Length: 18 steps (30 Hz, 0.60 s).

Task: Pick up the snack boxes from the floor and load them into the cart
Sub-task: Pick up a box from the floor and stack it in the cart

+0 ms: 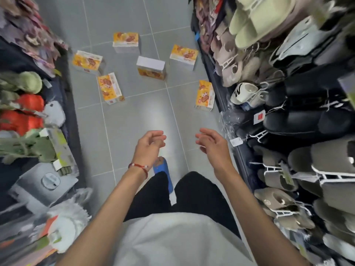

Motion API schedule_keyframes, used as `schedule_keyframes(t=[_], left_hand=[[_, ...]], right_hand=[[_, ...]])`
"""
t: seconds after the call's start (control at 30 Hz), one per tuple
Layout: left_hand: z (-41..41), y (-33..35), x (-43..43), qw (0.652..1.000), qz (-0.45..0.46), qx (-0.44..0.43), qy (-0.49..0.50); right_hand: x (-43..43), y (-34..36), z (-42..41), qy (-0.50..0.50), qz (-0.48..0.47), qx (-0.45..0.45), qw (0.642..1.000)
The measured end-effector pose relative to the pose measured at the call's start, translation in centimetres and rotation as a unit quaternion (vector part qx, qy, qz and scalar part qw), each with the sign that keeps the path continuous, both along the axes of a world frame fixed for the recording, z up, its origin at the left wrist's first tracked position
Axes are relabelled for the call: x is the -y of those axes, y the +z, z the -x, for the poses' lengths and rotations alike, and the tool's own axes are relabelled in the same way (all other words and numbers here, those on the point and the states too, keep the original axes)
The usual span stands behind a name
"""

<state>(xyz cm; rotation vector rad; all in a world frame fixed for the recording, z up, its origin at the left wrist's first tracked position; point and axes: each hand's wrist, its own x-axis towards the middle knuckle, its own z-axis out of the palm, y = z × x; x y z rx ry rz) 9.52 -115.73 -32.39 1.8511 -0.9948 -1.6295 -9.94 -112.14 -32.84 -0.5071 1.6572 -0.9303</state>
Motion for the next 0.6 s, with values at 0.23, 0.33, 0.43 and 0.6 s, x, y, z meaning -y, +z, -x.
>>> schedule_keyframes(t=[0.23,0.33,0.43,0.6], left_hand=[[3.7,-2.5,14.4,0.995,-0.046,0.029,-0.081],[6.3,-4.8,19.7,0.993,-0.066,0.039,-0.094],[9.0,-7.5,24.6,0.99,-0.091,0.06,-0.092],[13.0,-13.8,31.0,0.985,-0.135,0.06,-0.093]], right_hand=[[11.8,-2.5,3.7,-0.044,-0.039,-0.003,0.998],[16.5,-5.0,6.6,-0.058,-0.046,-0.007,0.997],[21.2,-7.4,9.2,-0.03,-0.039,-0.032,0.998],[27.2,-12.4,12.7,-0.036,-0.072,-0.062,0.995]])
